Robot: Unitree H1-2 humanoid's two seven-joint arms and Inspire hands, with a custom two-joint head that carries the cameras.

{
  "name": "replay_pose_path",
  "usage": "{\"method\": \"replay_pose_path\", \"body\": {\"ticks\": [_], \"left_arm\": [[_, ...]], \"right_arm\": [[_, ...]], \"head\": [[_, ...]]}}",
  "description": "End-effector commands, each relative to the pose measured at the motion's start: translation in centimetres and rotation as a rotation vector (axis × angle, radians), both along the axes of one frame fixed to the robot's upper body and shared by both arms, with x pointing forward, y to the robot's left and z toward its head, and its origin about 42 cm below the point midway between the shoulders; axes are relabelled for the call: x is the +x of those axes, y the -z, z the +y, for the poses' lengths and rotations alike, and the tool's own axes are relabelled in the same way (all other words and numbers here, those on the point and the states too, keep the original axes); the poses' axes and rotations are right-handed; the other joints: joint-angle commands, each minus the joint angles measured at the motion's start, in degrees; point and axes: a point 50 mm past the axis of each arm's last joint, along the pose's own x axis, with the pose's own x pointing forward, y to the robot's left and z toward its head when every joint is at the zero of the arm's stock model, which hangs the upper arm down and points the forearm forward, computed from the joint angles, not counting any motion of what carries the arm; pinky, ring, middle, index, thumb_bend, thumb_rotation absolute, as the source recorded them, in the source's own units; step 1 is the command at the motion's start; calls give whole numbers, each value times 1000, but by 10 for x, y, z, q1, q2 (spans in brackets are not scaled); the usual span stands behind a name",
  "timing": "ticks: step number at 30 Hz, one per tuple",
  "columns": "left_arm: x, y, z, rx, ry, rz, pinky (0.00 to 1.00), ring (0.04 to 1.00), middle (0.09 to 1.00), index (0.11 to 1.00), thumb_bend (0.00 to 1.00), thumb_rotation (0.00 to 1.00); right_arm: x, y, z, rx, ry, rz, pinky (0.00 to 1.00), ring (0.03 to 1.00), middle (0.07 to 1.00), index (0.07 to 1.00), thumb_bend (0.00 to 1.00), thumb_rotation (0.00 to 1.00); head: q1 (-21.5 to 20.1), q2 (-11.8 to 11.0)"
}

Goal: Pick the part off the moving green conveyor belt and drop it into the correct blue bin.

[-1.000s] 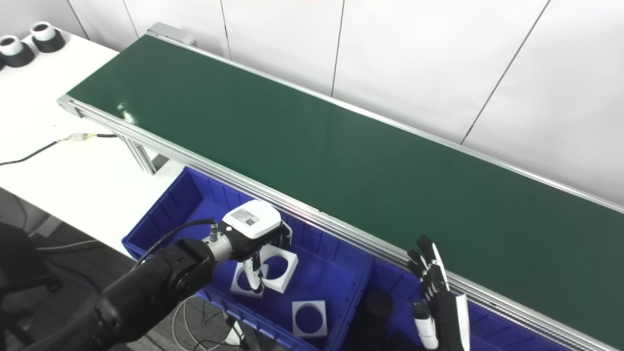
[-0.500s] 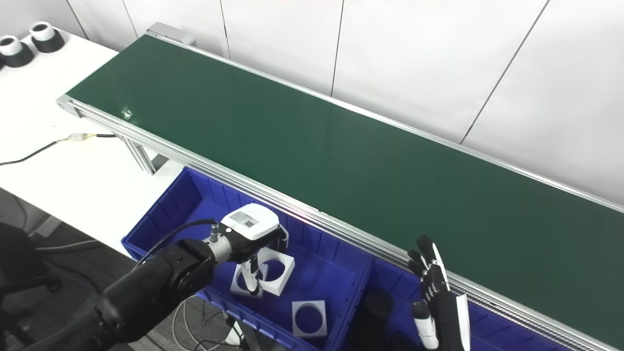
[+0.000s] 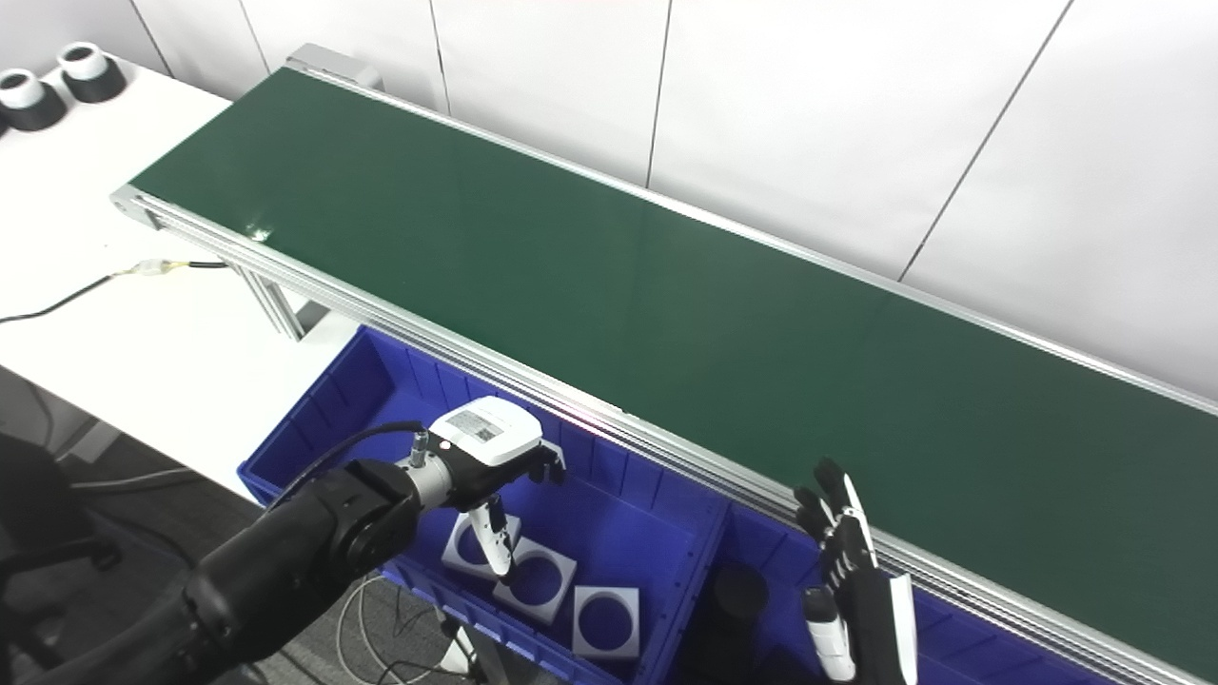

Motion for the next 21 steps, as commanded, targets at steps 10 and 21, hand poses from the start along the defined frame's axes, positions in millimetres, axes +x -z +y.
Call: {"method": "replay_pose_path", "body": {"ticks": [10,21], "left_arm": [[-9,-59,-32,-173,85,-124,423,547,639,665,1000,392],[-47,-115,-51,-338,245,-229,376,494,592,623,982,370]], "right_arm": [[0,-11,-1,8,17,-40,872,890,953,950,905,938],[1,-4,26,8,31,-43,863,876,961,941,910,941]], "head": [[-23,8],[-233,-1]]}}
